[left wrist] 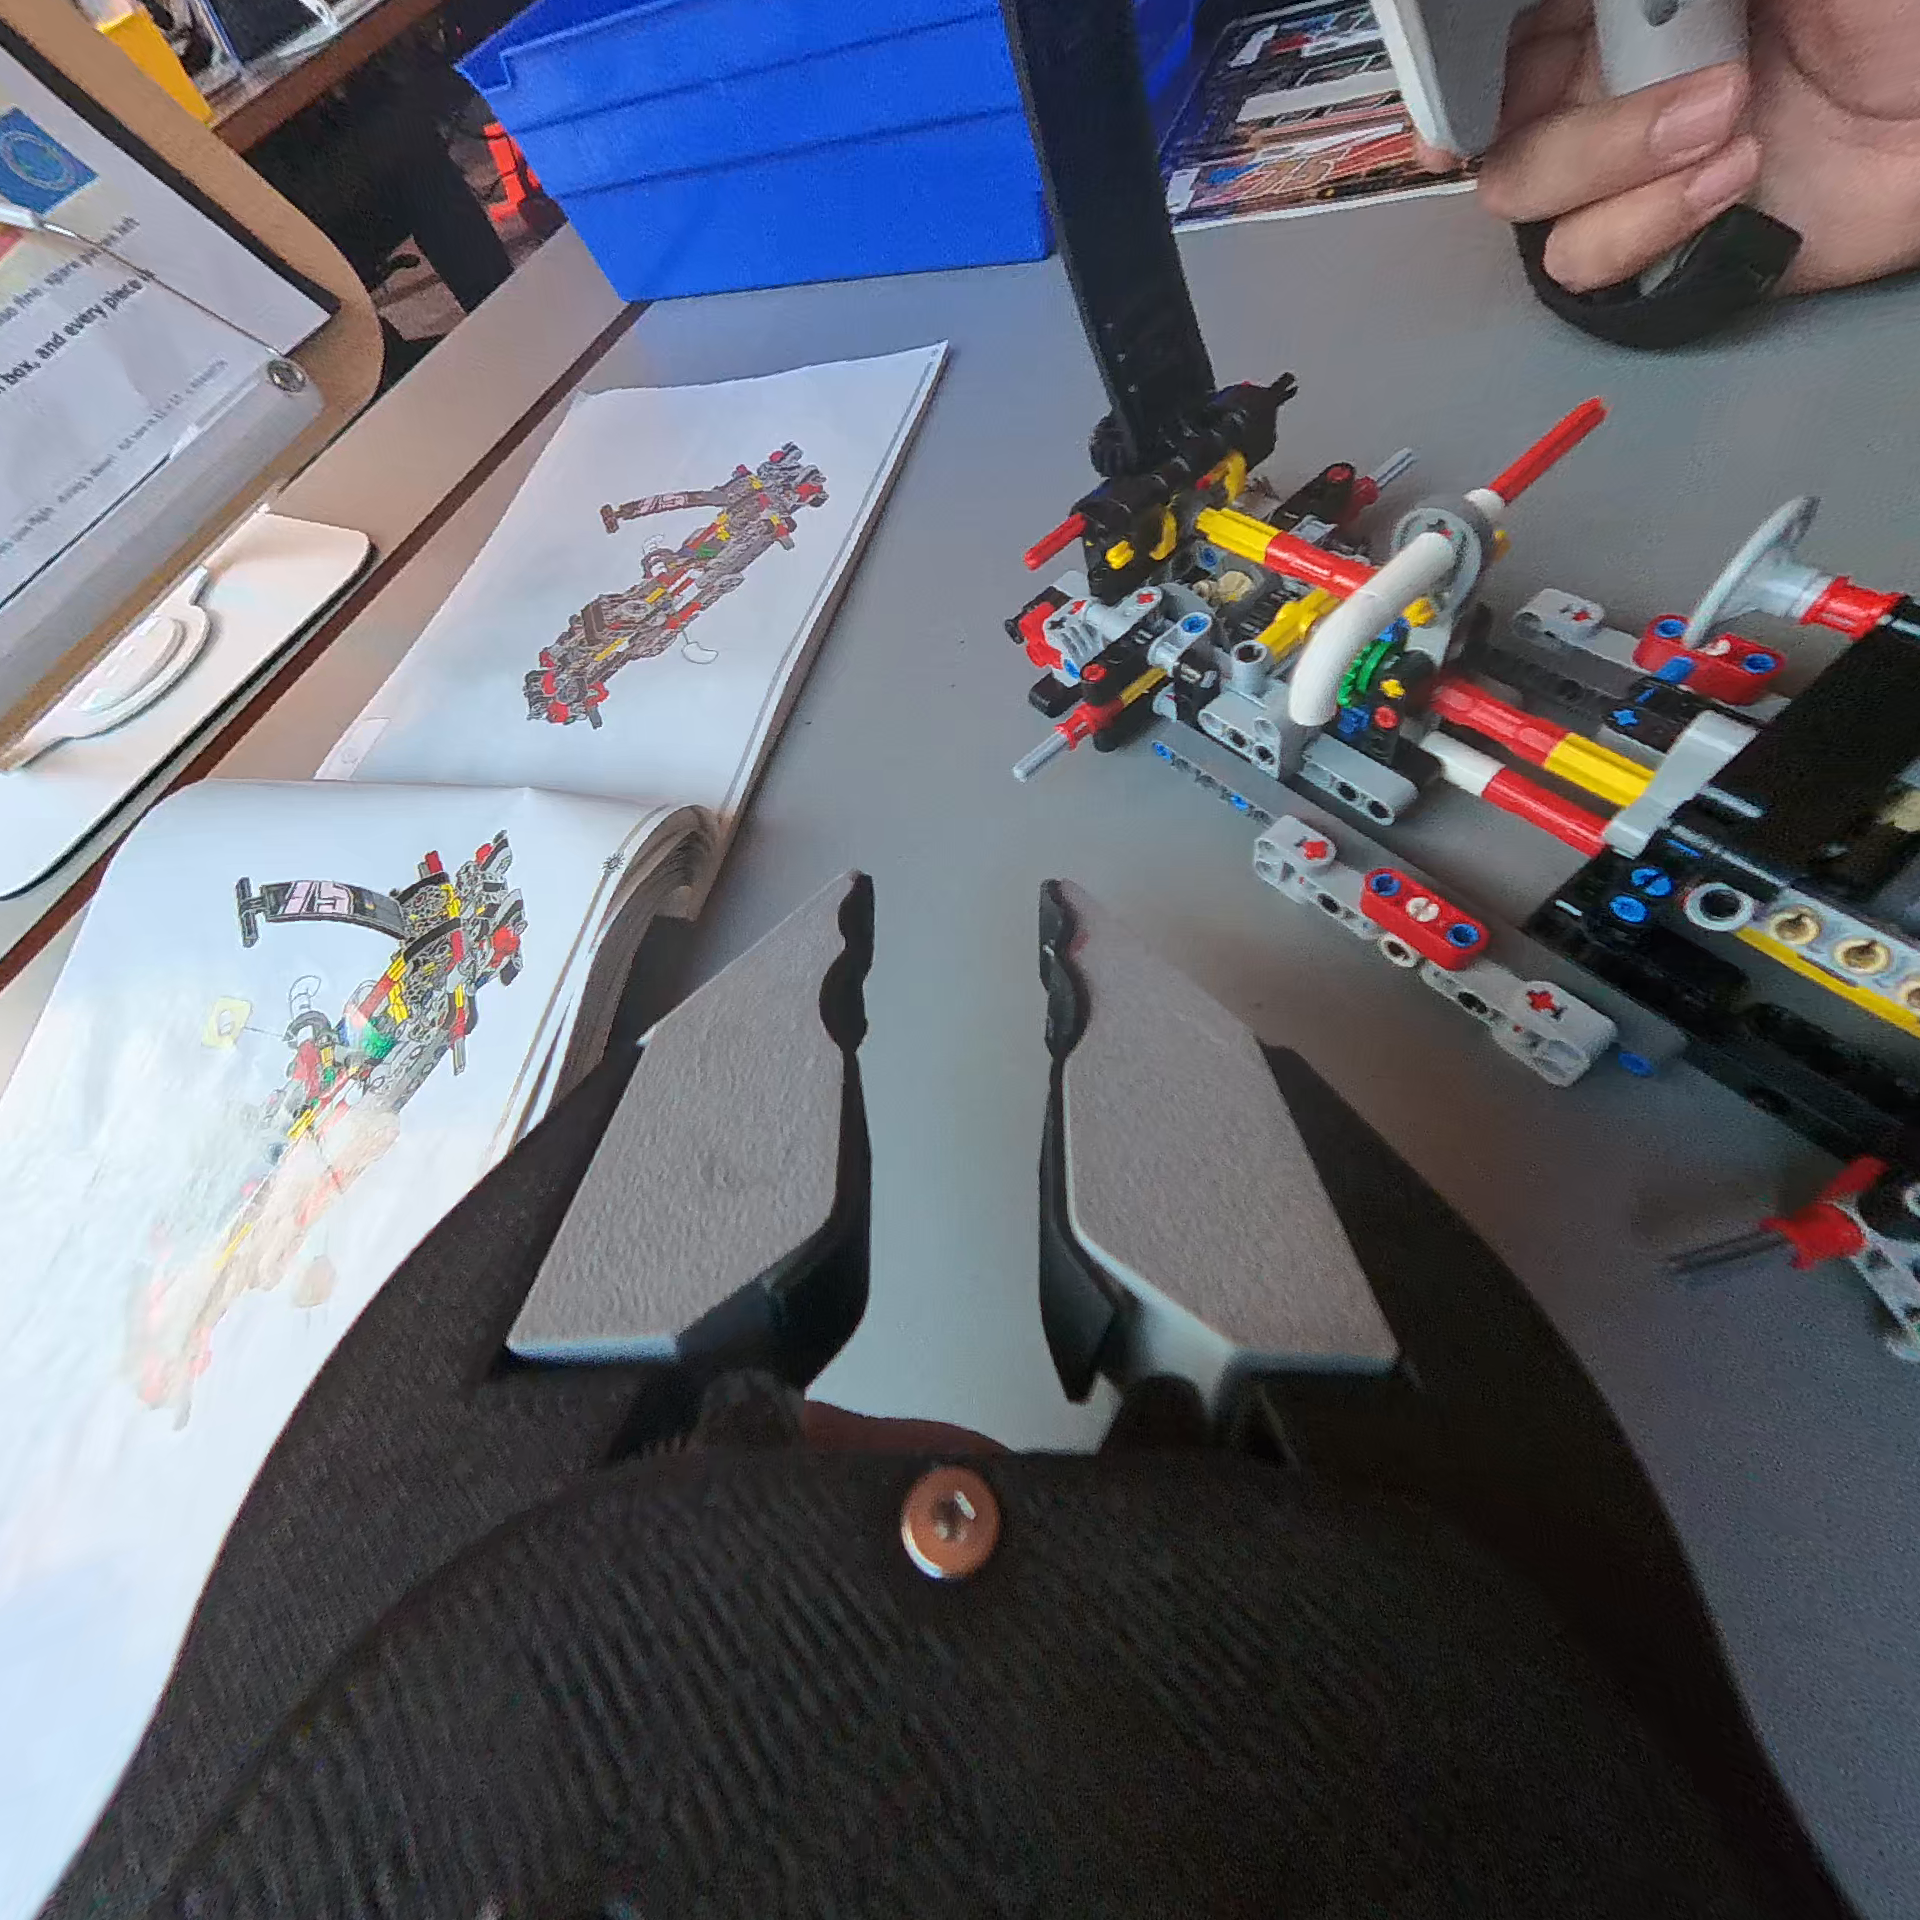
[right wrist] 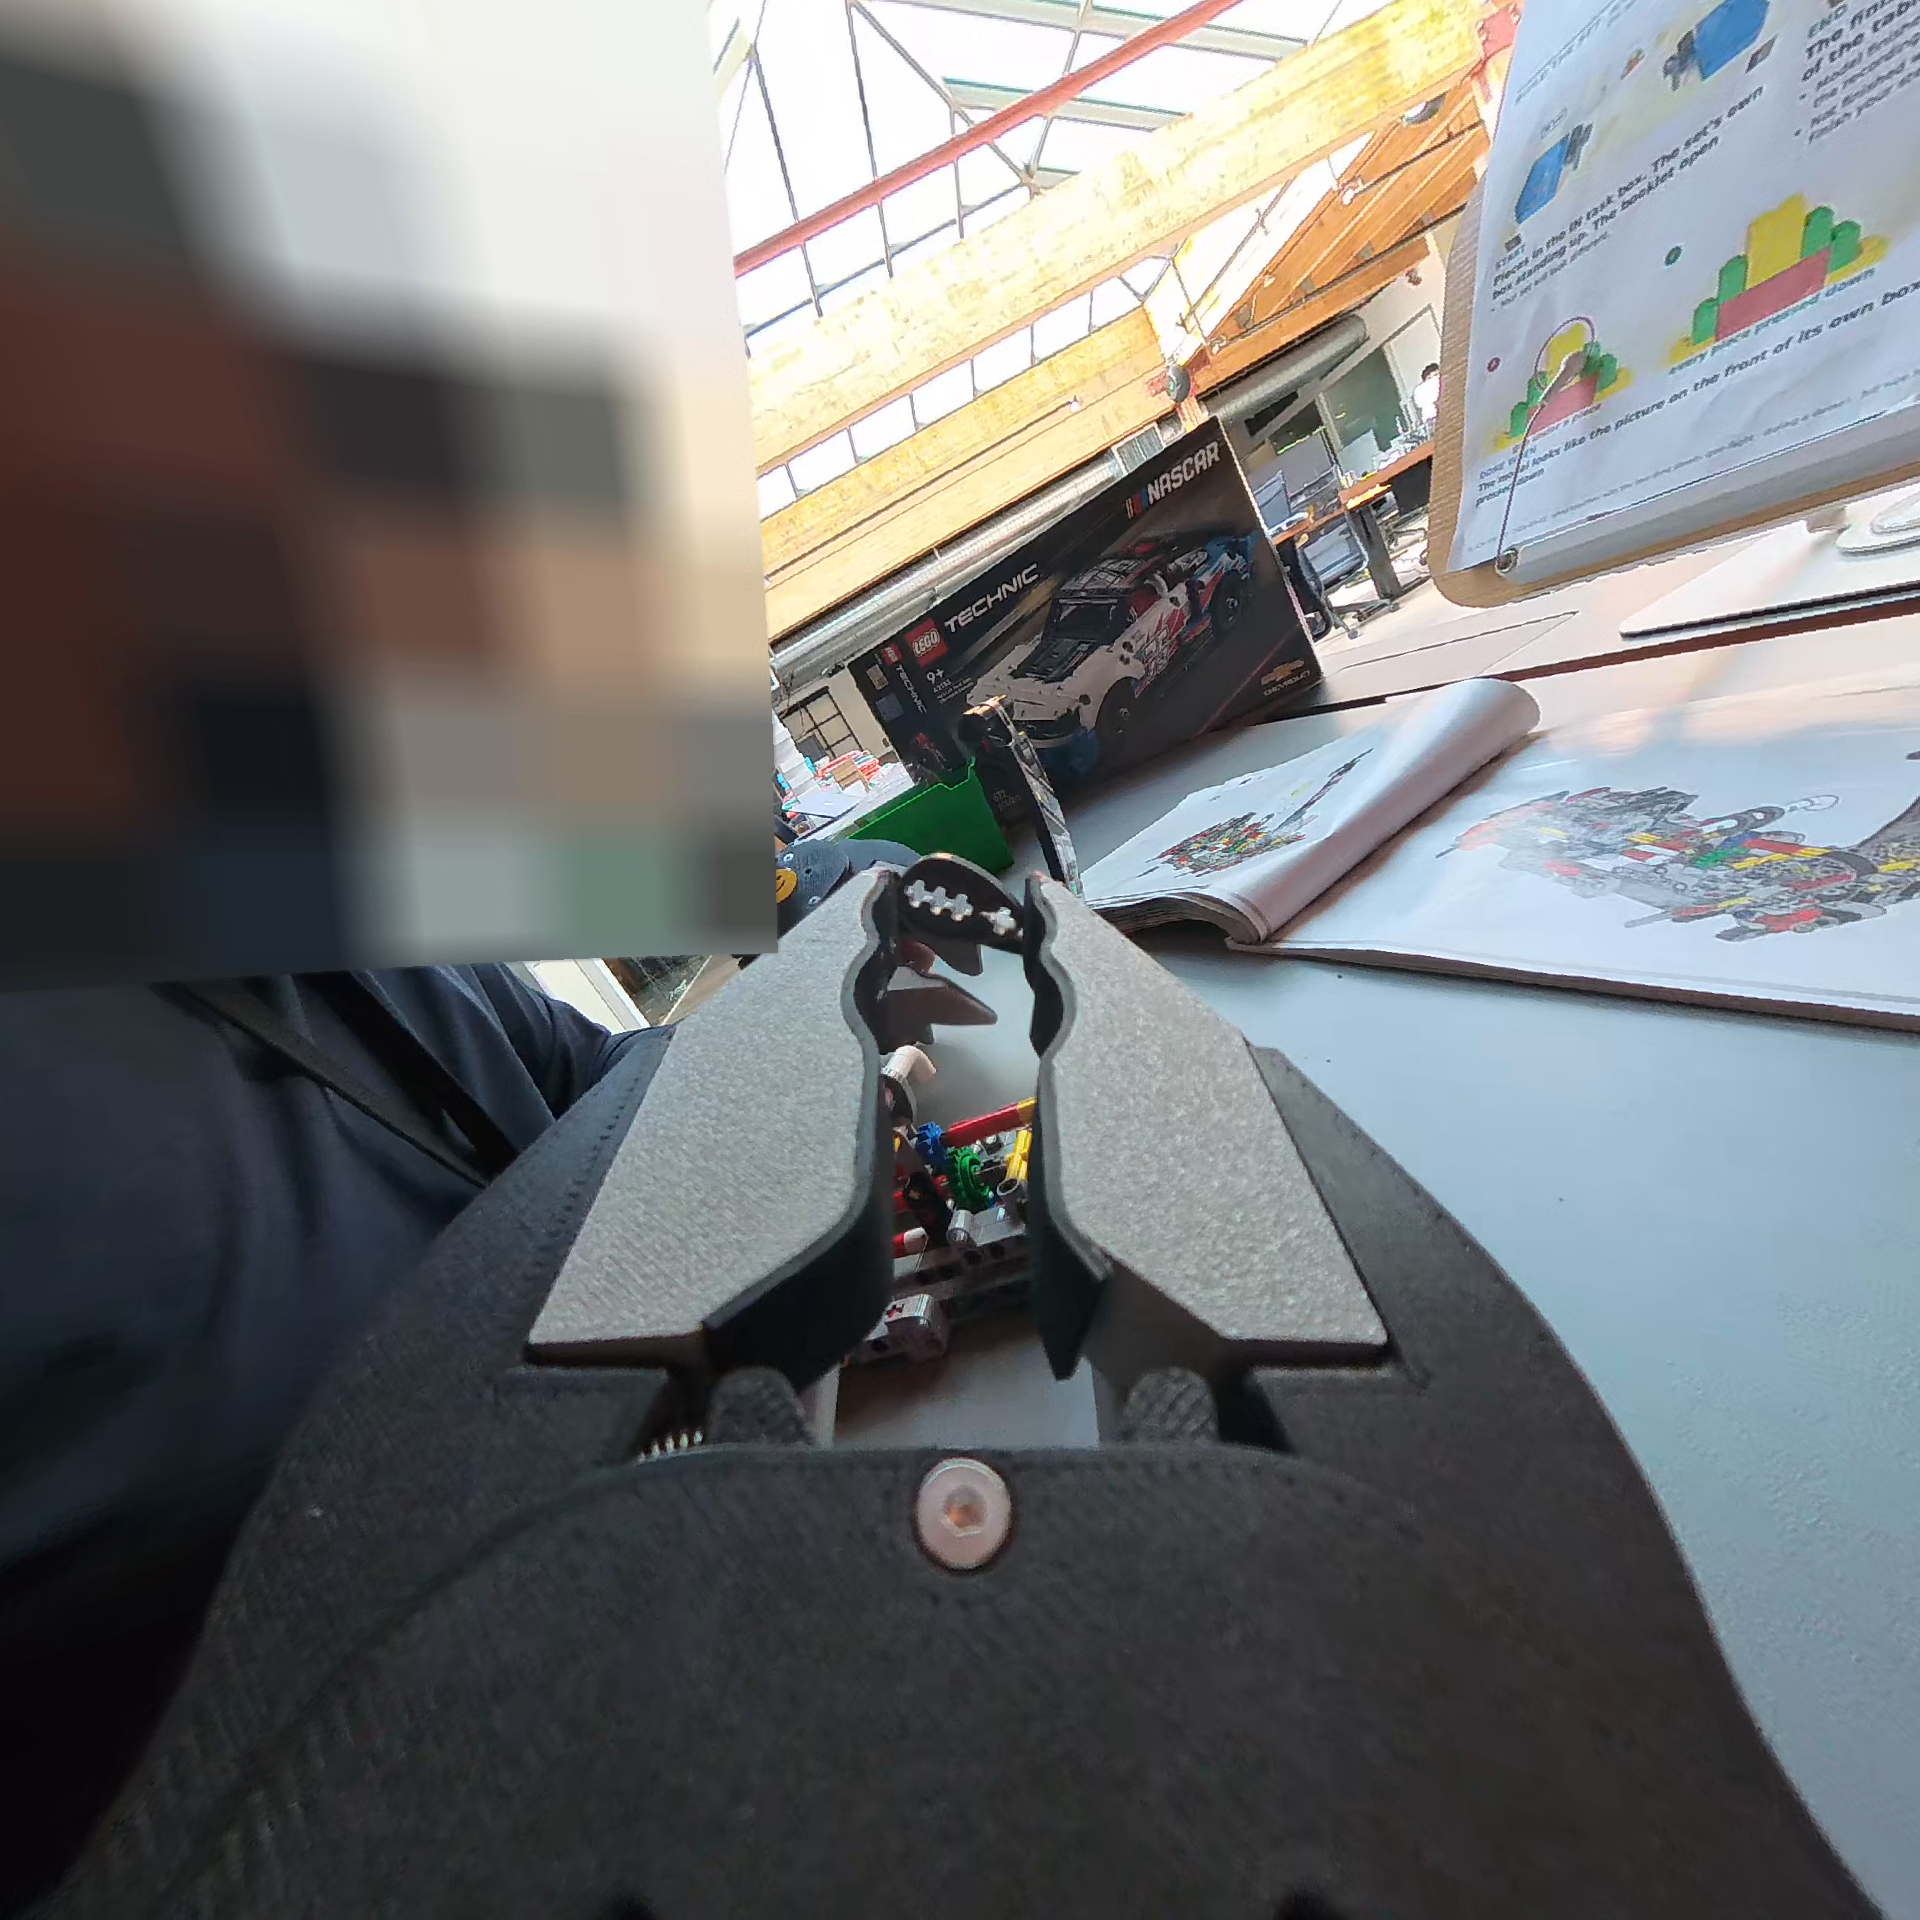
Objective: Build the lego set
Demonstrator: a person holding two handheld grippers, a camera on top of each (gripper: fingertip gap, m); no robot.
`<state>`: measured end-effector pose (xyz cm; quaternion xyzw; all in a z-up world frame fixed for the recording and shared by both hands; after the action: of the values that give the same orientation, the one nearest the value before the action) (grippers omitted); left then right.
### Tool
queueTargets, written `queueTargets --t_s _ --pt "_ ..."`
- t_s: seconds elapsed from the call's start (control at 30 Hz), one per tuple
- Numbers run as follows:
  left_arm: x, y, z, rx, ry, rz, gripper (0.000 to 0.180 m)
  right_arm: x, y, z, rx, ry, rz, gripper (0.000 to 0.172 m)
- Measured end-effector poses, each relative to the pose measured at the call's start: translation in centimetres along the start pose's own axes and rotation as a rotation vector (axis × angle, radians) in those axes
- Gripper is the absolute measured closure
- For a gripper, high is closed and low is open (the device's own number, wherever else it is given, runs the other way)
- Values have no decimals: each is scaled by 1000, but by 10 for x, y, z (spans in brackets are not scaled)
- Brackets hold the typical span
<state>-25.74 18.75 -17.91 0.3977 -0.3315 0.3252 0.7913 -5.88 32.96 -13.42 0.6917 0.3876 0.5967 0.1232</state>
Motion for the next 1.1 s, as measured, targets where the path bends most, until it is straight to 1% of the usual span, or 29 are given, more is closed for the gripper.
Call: queueTargets --t_s 0.57,1.1 --pt "-3 2 0 12 18 -8 152 0 0 0 -10 -3 11 152" --pt "-16 29 2 104 38 51 155 0 -2 -3 -17 14 1 152"
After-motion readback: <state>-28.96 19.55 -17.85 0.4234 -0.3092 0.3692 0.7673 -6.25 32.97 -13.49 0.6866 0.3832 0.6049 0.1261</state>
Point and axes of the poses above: each gripper's, where its closed fingertips meet, z back along the fingers, x out of its top, y = z × x across the jaws, the point moved 5 cm from there along z, back along the fingers, and after that the axes turned 10 degrees about -z, right-handed, at the moved point
